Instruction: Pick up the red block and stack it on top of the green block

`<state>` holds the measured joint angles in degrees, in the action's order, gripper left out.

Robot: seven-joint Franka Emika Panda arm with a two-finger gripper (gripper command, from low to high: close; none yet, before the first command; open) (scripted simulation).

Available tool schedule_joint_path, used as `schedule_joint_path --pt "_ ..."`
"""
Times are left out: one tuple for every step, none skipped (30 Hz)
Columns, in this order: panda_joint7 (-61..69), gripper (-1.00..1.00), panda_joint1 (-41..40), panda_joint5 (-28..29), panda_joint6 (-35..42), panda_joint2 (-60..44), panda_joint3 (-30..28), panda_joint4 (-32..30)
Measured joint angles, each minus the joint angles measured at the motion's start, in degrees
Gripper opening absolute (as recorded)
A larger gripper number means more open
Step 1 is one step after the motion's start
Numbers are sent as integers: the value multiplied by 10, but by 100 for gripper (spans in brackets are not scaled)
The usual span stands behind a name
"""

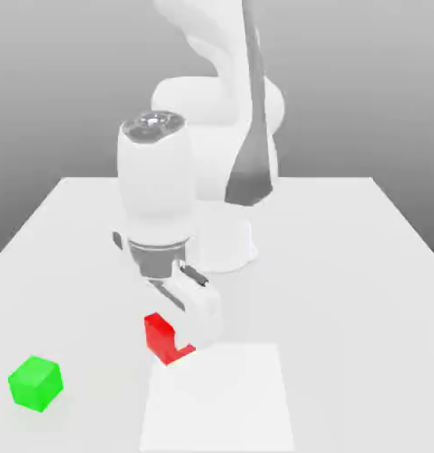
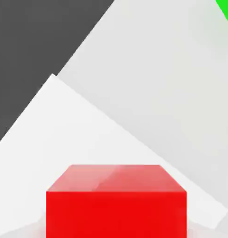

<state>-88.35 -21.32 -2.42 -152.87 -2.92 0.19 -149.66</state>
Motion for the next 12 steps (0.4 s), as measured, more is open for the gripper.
schedule_joint_path --pt "-10 -100 -25 2 12 -9 -14 21" --pt "-20 -100 -47 6 23 -19 -30 41" --pt "-29 -100 -63 8 31 -30 -43 59" --pt "-33 -100 -68 8 25 -45 -48 69" --pt "-33 -100 -71 6 12 -63 -49 74" --pt "-32 -100 -73 2 -4 -83 -49 77" --pt "-30 -100 -75 -1 -22 -103 -47 79" --pt "-27 100 -77 -5 -39 -122 -45 80" --pt "-27 100 -77 -5 -39 -122 -45 80" --pt "-27 100 -77 -5 -39 -122 -45 80" --pt "-27 100 -77 -5 -39 -122 -45 80" --pt "-27 100 -77 -5 -39 -122 -45 80"
